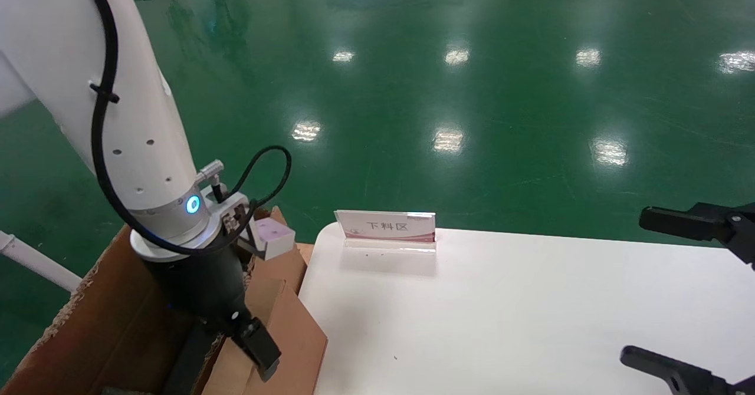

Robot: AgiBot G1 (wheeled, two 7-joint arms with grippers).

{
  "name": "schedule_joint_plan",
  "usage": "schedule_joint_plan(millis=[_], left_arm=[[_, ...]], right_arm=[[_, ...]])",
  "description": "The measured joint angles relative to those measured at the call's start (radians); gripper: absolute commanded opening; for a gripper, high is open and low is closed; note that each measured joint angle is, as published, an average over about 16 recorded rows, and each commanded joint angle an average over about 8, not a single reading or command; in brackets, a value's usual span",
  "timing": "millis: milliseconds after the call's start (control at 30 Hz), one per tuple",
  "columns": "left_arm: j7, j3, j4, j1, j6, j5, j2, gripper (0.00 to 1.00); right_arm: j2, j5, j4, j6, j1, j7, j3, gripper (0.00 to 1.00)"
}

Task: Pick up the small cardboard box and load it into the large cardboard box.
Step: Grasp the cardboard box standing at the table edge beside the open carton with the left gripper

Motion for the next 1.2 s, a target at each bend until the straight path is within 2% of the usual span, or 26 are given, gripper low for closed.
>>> schedule_joint_plan(millis=[233, 300, 500, 533, 567, 1200], left_arm=[[0.006, 0.017, 0.006, 0.009, 0.0, -0.016, -0.011, 1.0], [0.007, 0.02, 0.007, 0.01, 0.0, -0.018, -0.013, 0.78], [0.009, 0.025, 0.008, 0.013, 0.0, -0.023, -0.017, 0.03], [0.009, 0.026, 0.009, 0.013, 0.0, -0.024, -0.018, 0.0], [0.009, 0.026, 0.009, 0.013, 0.0, -0.024, -0.018, 0.0], [0.011, 0.029, 0.01, 0.015, 0.0, -0.028, -0.02, 0.0]], right_arm=[[0.0, 0.0, 0.0, 0.0, 0.0, 0.0, 0.0, 1.0], [0.0, 0.0, 0.0, 0.0, 0.0, 0.0, 0.0, 1.0], [0.0, 0.0, 0.0, 0.0, 0.0, 0.0, 0.0, 0.25], [0.0, 0.0, 0.0, 0.0, 0.0, 0.0, 0.0, 0.12], [0.0, 0.0, 0.0, 0.0, 0.0, 0.0, 0.0, 0.0], [0.0, 0.0, 0.0, 0.0, 0.0, 0.0, 0.0, 0.0]])
